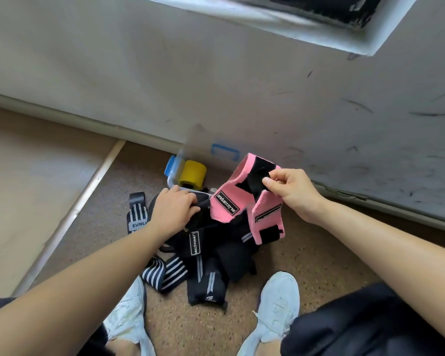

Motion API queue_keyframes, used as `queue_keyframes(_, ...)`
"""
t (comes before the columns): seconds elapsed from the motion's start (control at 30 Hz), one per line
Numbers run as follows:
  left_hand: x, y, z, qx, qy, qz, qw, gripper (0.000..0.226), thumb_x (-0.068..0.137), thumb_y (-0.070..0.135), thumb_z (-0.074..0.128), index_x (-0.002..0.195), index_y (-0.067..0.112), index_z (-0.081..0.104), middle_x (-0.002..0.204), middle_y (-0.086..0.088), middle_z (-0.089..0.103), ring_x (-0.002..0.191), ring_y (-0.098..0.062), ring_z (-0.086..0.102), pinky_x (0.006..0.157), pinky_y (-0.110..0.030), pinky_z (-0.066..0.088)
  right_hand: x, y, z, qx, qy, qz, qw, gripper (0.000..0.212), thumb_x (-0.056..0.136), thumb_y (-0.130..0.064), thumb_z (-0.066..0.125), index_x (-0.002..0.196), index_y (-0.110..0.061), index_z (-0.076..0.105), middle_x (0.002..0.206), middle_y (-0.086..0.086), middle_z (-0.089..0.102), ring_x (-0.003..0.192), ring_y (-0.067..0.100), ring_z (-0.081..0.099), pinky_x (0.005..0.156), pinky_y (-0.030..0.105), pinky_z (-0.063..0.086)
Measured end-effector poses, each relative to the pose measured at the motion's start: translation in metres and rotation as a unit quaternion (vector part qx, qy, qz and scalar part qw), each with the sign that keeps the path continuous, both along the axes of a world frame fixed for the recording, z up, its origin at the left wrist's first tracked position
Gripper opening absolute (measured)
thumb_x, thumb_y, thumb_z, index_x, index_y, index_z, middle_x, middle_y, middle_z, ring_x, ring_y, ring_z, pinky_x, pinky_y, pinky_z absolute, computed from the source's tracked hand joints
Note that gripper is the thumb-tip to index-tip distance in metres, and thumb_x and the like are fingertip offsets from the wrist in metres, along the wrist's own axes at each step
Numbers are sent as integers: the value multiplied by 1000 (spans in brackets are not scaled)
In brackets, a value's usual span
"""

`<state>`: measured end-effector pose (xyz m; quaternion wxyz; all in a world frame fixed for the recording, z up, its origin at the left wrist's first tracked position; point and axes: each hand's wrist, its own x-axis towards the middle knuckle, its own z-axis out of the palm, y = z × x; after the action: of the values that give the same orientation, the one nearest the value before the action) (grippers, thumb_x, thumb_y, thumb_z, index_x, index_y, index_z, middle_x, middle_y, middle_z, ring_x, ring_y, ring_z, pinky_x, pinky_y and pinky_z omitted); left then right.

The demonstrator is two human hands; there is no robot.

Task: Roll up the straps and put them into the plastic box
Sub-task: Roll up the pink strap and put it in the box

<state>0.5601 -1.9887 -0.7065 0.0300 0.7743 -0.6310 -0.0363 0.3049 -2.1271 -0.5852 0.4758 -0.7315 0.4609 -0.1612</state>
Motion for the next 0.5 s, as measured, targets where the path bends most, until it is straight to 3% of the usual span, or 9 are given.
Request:
queue_keyframes(0.1,8,0,0,9,39,38,998,24,97,44,62,101,24,75,99,2,73,108,-26,61,80,-40,44,0,-3,-2,-1,5,13,1000,36,100,-18,65,86,15,58,71,8,47,68,18,40,68,32,36)
queue_keyframes(0.27,52,19,-9,66,92,180,977,25,97,43,64,104,22,76,98,-9,74,98,-33,67,72,-36,48,-11,-25,7,-11,-29,-41,999,33,100,-10,63,79,13,53,71,8,46,68,18,40,65,31,32)
queue_keyframes(0.4,51,16,0,91,87,173,977,22,95,38,67,113,27,74,105,-6,74,105,-31,67,74,-35,46,-11,-28,9,3,-19,-38,999,31,101,-12,63,85,14,58,75,11,52,73,21,44,70,34,34)
queue_keyframes(0.5,33,9,5,86,109,131,982,41,89,34,67,129,28,65,118,-1,72,116,-29,61,87,-39,49,-7,-22,12,9,-8,-24,1000,28,101,-14,62,81,6,62,72,9,54,70,20,46,67,32,37)
